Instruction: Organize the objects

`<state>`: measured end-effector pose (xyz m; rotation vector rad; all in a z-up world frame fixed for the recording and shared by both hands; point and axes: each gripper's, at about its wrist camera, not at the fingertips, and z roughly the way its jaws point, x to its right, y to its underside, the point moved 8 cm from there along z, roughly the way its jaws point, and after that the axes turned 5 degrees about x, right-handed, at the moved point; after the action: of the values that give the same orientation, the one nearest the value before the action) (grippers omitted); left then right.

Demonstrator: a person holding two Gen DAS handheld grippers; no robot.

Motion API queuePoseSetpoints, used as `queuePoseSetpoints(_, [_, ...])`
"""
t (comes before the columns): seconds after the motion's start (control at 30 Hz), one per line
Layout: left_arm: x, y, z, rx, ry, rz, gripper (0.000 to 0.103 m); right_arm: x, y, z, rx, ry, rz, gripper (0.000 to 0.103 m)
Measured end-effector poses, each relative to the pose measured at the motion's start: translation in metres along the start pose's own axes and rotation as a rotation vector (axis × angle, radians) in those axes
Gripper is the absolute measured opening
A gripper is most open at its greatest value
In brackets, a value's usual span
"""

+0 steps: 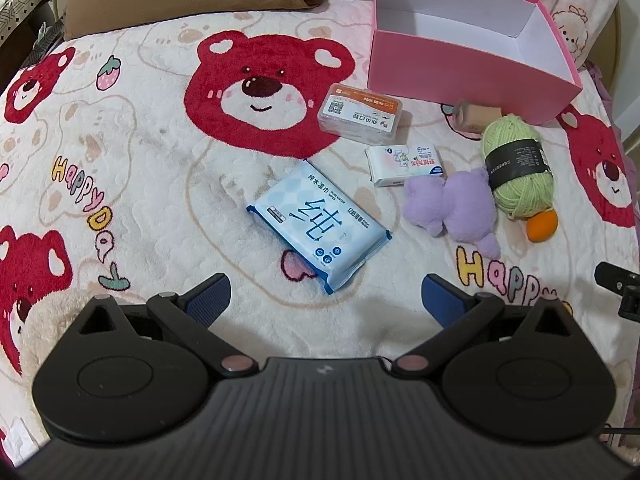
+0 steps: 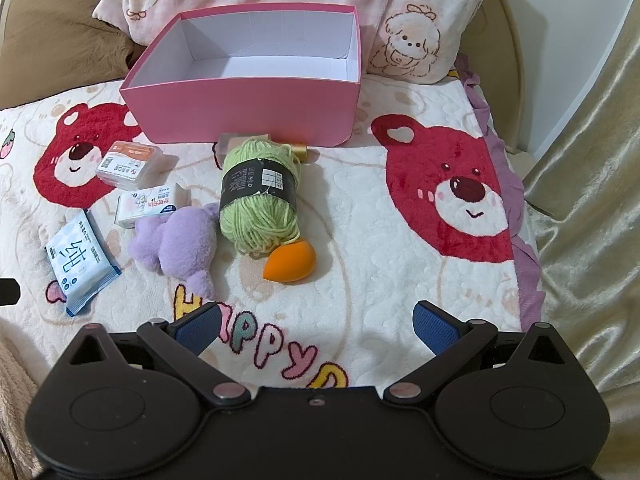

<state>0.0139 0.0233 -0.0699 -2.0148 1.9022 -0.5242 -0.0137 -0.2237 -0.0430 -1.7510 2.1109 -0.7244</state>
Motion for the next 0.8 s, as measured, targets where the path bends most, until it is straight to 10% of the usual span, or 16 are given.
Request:
queuePoseSetpoints(0.43, [0.001, 0.001, -0.003, -0.011, 0.006, 0.013, 0.103, -0.002, -0.003, -0.004, 0.002, -0.023, 0.001, 0.103])
queuePoseSetpoints(0.8, [-0.024, -0.057, -0.009, 0.015, 0.062, 0.049, 0.101, -0.072, -0.073, -0.032, 0.256, -0.42, -0.227, 0.102])
